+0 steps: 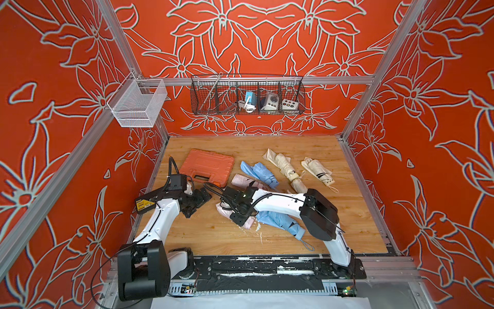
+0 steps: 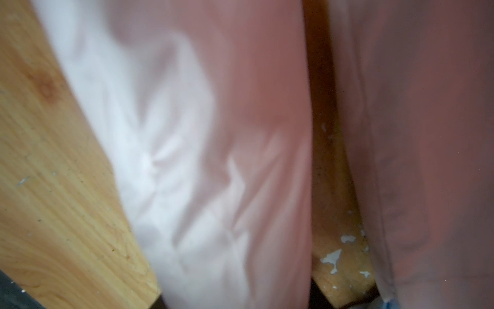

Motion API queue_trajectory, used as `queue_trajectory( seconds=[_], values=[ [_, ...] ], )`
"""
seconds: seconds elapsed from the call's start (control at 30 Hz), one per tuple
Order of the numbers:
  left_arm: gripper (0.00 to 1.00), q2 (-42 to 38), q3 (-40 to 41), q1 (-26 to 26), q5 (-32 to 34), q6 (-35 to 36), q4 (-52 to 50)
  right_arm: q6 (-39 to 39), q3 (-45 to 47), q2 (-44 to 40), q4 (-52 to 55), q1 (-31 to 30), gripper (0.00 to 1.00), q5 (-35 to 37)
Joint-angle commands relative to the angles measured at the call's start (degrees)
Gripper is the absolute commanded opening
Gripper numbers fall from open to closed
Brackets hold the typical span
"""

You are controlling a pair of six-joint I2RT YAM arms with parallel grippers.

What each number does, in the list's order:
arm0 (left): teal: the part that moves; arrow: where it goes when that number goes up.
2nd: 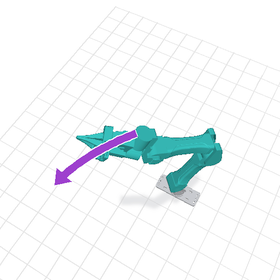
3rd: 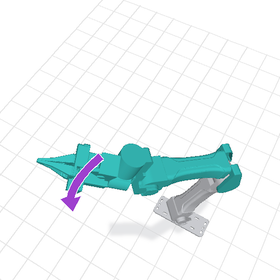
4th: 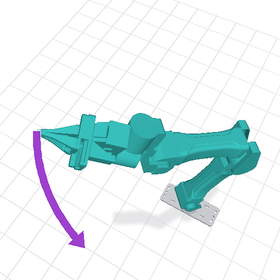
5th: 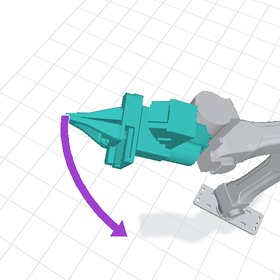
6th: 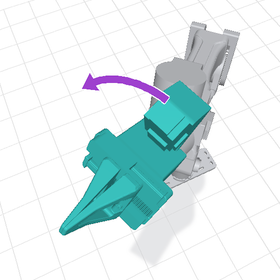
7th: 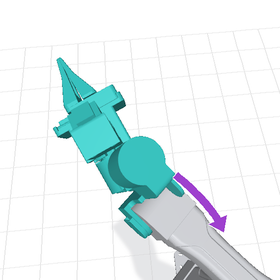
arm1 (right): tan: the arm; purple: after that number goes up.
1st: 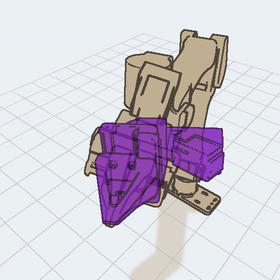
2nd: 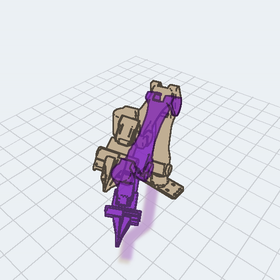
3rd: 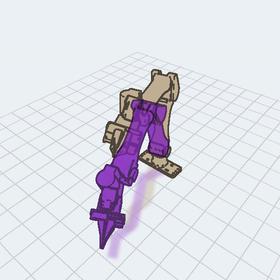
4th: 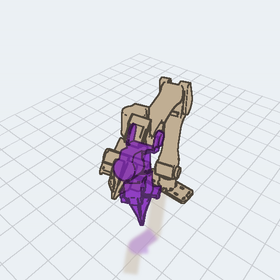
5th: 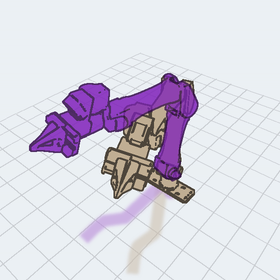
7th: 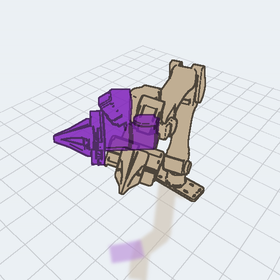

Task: Take umbrellas out of sleeves
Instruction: Pick up the umbrella from the center of the board.

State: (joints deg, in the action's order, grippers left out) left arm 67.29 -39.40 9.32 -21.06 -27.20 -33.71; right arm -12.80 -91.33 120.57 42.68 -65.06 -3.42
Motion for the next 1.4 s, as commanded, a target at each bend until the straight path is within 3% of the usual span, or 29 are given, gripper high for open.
queue_trajectory(
  seconds=[0.0,0.23,0.73,0.97,1.37],
  values=[
    [0.98,-0.31,-0.19,0.17,-2.03,1.45,0.58,2.2,1.51,-3.45,-1.16,0.7,0.41,-2.24],
    [0.98,-0.9,0.13,0.19,-4.52,1.89,1.72,1.82,3.71,-7.03,-5.07,1.87,0.39,-7.97],
    [0.98,-2.16,0.99,0.17,-13.42,1.54,5.48,2.54,2.89,-10.39,-3.86,4.38,0.37,-10.55],
    [0.98,-1.64,2.65,0.06,-23.43,-0.13,11.28,3.03,4.59,-14.1,-2.51,6.8,0.37,-11.03],
    [0.98,-0.24,-0.37,-6.14,-29.71,-3.43,17.47,2.34,12.09,-24.46,-0.68,12.72,0.37,-11.7]
  ],
)
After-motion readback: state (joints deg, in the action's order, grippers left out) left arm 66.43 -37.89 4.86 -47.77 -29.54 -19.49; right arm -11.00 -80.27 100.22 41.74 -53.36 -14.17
